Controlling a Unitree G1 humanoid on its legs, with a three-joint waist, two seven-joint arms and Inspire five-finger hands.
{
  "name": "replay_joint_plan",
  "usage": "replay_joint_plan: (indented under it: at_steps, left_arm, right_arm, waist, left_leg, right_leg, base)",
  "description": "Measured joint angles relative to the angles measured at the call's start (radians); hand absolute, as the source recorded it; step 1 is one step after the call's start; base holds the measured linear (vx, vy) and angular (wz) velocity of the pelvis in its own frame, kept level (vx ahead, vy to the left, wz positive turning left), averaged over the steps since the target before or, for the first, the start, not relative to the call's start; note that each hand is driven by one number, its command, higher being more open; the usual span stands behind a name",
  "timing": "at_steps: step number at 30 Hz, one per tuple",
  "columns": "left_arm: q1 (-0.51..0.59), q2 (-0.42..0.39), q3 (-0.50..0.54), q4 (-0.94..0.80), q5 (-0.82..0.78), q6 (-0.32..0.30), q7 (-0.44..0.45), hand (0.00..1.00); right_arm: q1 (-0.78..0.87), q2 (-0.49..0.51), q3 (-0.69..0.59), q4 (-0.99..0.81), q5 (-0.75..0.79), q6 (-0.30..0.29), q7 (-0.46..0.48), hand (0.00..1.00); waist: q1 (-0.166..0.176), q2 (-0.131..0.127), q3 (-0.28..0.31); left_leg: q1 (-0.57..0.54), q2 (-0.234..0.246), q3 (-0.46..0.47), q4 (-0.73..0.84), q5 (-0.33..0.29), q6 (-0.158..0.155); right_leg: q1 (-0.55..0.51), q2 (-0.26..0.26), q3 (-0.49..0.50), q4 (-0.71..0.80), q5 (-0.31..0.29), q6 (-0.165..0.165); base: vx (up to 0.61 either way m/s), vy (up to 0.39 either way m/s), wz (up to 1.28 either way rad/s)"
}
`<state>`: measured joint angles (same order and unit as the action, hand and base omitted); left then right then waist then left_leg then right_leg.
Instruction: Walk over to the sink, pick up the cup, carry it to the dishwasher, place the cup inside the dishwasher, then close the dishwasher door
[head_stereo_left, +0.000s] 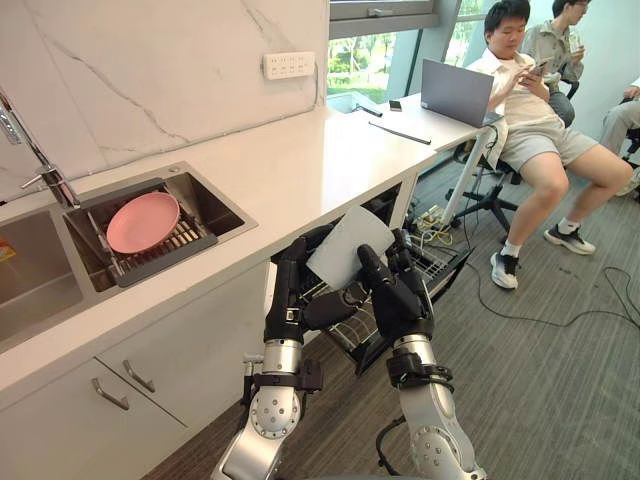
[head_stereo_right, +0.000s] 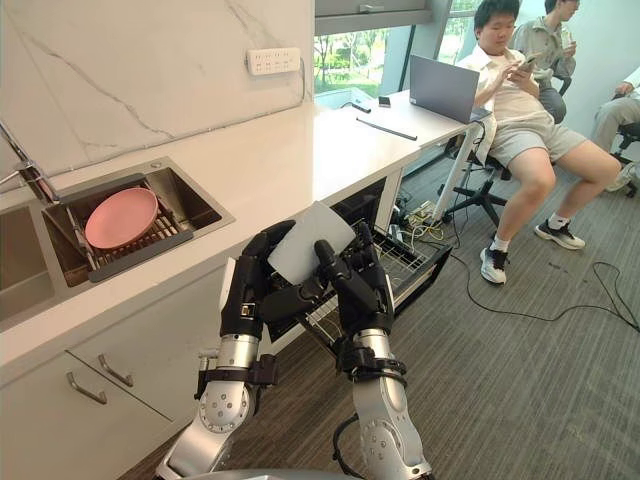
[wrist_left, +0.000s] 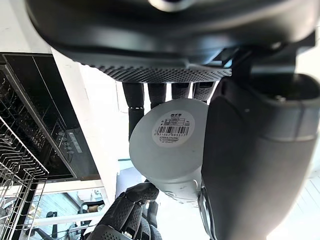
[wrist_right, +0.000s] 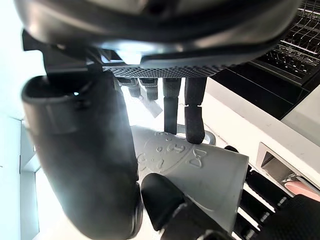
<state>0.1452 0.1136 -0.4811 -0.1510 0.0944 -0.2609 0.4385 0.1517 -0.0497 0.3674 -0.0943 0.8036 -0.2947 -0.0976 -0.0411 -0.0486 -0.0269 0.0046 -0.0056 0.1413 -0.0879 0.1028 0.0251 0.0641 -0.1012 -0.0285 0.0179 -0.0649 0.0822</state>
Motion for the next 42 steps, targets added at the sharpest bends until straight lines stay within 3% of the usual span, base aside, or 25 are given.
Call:
replay_joint_plan:
  at_steps: [22, 33, 42]
  left_arm:
    - [-0.006, 0.007, 0.005, 0.000, 0.007, -0.003, 0.000, 0.00]
    - [-0.009, 0.012, 0.092, 0.000, 0.027, 0.037, 0.000, 0.00]
    - [-0.043, -0.016, 0.150, 0.000, 0.027, 0.038, 0.002, 0.00]
  right_arm:
    - [-0.026, -0.039, 0.000, 0.000, -0.003, 0.024, -0.012, 1.00]
    - [-0.029, -0.054, 0.058, 0.002, 0.000, 0.093, 0.085, 1.00]
    - [-0.024, -0.054, 0.060, 0.013, 0.000, 0.097, 0.112, 1.00]
  waist:
    - [0.000, 0.001, -0.002]
    - [-0.001, 0.002, -0.002]
    - [-0.003, 0.002, -0.002]
  left_leg:
    - [-0.003, 0.001, 0.003, 0.000, 0.000, 0.000]
    - [-0.003, 0.003, 0.006, 0.000, 0.000, 0.000]
    - [-0.002, 0.003, 0.007, 0.000, 0.000, -0.001]
  right_leg:
    - [-0.005, 0.001, 0.003, -0.001, 0.002, -0.001]
    - [-0.005, 0.003, 0.005, -0.006, 0.006, -0.003]
    - [-0.005, 0.003, 0.004, -0.006, 0.006, -0.003]
  base:
    - [0.00, 0.000, 0.00]
    - [0.00, 0.000, 0.00]
    - [0.00, 0.000, 0.00]
